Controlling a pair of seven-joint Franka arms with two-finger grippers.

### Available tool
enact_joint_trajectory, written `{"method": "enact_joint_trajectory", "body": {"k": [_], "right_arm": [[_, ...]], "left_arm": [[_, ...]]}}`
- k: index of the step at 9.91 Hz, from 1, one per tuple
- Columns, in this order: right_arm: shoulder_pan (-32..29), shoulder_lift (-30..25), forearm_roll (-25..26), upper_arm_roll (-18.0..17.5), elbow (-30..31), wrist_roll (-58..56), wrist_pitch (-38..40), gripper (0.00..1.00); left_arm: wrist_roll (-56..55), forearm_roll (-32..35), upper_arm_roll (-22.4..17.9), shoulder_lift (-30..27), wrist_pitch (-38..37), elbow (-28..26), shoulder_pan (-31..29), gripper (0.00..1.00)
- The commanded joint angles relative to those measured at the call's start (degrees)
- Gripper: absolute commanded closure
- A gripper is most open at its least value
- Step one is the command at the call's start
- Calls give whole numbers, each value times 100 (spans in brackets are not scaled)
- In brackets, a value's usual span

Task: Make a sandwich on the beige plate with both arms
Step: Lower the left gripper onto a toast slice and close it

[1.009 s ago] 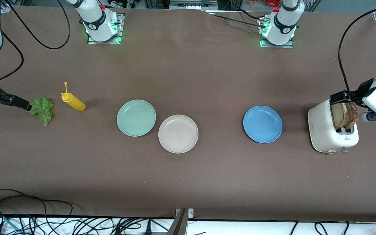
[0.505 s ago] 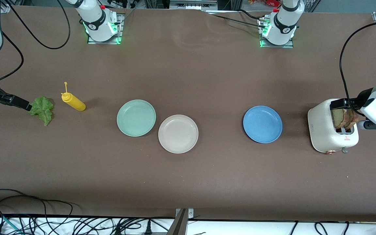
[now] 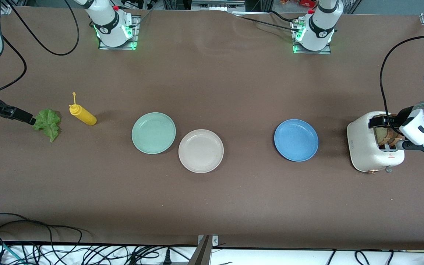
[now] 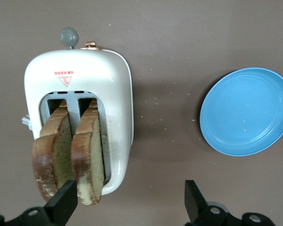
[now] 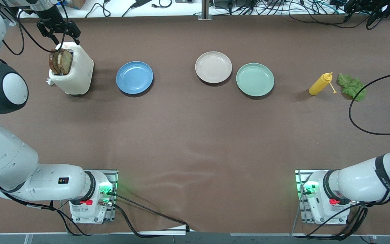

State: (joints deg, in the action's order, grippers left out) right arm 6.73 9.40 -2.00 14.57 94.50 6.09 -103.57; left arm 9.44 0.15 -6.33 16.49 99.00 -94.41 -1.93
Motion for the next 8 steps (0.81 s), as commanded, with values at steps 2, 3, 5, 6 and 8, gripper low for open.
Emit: {"method": "enact_joint_trajectory", "body": {"k": [2, 3, 5, 6, 8], "right_arm": [[-40, -17, -90, -16, -10, 24, -23, 0], [-40, -17, -90, -16, -10, 24, -23, 0], [-40, -17, -90, -16, -10, 24, -23, 0], [-40, -17, -90, -16, -10, 24, -23, 0], [-40, -17, -90, -16, -10, 24, -23, 0]], "left_arm": [[304, 56, 27, -137, 304, -340, -114, 0], [339, 56, 27, -137, 322, -367, -141, 0], [488, 56, 27, -181, 453, -533, -202, 0], [498, 56, 27, -268, 610, -699, -237, 0], [498, 56, 27, -383, 866, -1025, -246, 0]]}}
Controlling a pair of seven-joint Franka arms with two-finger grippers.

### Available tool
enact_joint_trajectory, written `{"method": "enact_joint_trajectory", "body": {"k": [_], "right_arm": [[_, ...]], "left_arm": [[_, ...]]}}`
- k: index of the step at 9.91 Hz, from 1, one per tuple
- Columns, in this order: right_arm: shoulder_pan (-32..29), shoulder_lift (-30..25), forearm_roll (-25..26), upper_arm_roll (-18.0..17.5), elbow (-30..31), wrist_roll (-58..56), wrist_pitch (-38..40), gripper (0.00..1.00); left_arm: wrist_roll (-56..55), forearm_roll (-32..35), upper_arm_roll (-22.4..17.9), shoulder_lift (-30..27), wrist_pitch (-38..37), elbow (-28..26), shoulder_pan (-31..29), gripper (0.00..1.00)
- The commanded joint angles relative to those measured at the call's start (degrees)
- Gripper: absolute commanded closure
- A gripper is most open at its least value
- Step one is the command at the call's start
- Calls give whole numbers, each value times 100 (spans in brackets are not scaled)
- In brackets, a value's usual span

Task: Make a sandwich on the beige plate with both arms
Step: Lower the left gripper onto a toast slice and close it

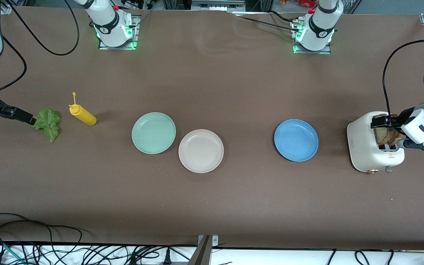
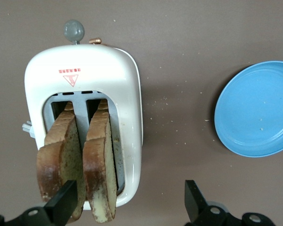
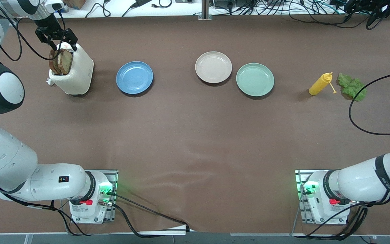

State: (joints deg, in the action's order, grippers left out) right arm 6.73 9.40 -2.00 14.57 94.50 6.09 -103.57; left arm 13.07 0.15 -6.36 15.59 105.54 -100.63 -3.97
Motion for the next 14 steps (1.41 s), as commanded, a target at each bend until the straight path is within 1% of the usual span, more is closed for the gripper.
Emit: {"method": "enact_joint_trajectory", "body": {"k": [1, 3, 7, 8, 9, 13, 14], "right_arm": [[-40, -17, -90, -16, -10, 23, -23, 0], [-40, -17, -90, -16, -10, 23, -23, 0], [-40, -17, -90, -16, -10, 23, -23, 0], [-40, -17, -90, -16, -10, 23, -23, 0], [-40, -17, -90, -16, -10, 23, -23, 0], [-40, -17, -90, -16, -10, 23, -23, 0], [-40, -17, -90, -16, -10, 23, -23, 0]], "left_arm": [[143, 56, 29, -363, 360, -562, -51, 0], [152, 64, 29, -451, 598, -800, -104, 0], [397, 64, 29, -513, 783, -958, -191, 0], [398, 64, 29, -548, 888, -1055, -200, 4], [415, 64, 29, -557, 924, -1090, -200, 13], [424, 64, 29, -601, 951, -1091, -200, 70], [424, 64, 29, -627, 1003, -1091, -209, 78]]}}
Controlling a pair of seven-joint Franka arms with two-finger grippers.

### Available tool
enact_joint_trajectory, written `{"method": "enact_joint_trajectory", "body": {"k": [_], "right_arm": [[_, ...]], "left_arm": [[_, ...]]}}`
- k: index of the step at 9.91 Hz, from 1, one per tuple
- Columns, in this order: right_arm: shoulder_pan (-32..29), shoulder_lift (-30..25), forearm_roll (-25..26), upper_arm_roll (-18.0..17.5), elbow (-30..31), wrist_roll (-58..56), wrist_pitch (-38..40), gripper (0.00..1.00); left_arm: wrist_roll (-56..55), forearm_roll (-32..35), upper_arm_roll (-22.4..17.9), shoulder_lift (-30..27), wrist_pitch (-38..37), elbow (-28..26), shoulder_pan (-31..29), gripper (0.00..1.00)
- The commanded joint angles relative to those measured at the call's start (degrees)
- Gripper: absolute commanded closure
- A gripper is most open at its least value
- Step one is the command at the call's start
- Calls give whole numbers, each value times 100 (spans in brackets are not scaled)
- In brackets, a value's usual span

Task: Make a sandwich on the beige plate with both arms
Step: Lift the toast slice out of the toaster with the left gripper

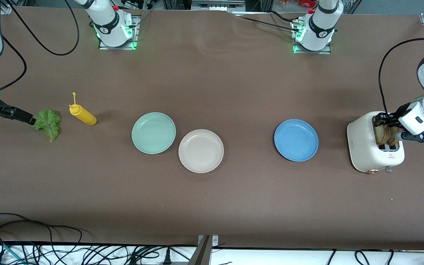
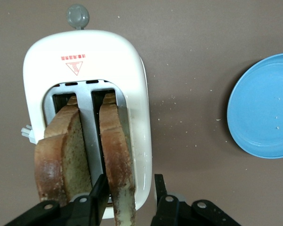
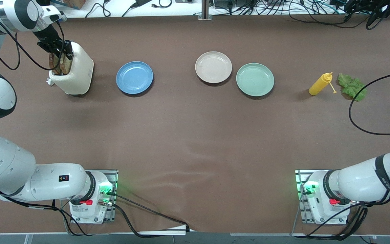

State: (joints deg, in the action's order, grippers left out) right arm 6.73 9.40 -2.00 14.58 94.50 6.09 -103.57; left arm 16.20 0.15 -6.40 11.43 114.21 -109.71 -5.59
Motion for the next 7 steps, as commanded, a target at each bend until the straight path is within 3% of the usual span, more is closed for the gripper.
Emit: {"method": "enact_joint_trajectory", "body": {"k": [1, 2, 7], "right_arm": [[-40, -17, -90, -16, -10, 23, -23, 0], [-40, -17, -90, -16, -10, 23, -23, 0], [-49, -17, -90, -16, -10, 23, -23, 0]], "left_arm": [[120, 64, 34, -212, 136, -182, -64, 87], [207, 64, 34, -212, 136, -182, -65, 100], [699, 64, 42, -150, 23, -7, -161, 100]]}}
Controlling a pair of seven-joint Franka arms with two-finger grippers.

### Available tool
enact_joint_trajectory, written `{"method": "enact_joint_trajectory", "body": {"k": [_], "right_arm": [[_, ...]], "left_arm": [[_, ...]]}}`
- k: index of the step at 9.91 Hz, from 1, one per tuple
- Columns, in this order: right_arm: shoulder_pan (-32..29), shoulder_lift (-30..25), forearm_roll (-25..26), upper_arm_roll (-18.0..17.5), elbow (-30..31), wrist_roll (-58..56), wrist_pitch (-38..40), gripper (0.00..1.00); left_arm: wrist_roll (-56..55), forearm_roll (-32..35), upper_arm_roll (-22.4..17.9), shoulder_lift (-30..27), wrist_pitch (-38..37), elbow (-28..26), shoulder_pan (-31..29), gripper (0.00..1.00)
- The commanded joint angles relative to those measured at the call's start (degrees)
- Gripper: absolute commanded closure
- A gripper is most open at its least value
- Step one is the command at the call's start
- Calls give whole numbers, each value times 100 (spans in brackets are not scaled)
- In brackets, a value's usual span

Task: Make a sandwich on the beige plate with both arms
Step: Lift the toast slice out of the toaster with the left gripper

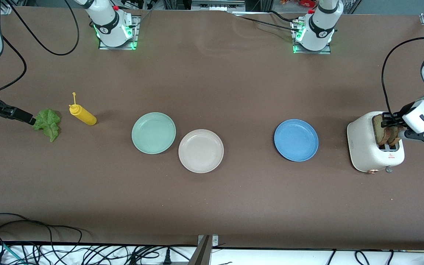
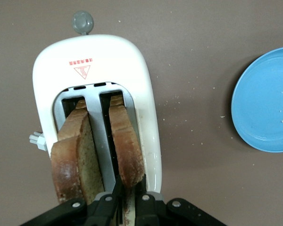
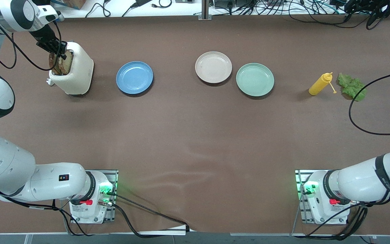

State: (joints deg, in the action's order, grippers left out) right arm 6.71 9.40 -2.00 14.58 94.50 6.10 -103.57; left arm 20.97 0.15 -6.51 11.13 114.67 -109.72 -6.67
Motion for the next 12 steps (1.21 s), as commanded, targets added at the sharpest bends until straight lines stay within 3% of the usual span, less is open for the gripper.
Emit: {"method": "enact_joint_trajectory", "body": {"k": [1, 3, 5, 9, 12], "right_arm": [[-47, -17, -90, -16, -10, 23, -23, 0], [-56, -17, -90, -16, -10, 23, -23, 0], [-56, -17, -90, -16, -10, 23, -23, 0], [-56, -17, -90, -16, -10, 23, -23, 0], [-65, -17, -81, 123, -10, 15, -6, 0]], "left_arm": [[327, 55, 53, -112, -189, 256, -45, 100], [363, 55, 44, 176, -1136, 1333, -80, 100], [337, 29, 53, 214, -1892, 2056, -28, 100], [-188, -226, 123, 231, -2747, 2762, 235, 100], [-278, -1951, 115, 388, -3090, 2789, 350, 100]]}}
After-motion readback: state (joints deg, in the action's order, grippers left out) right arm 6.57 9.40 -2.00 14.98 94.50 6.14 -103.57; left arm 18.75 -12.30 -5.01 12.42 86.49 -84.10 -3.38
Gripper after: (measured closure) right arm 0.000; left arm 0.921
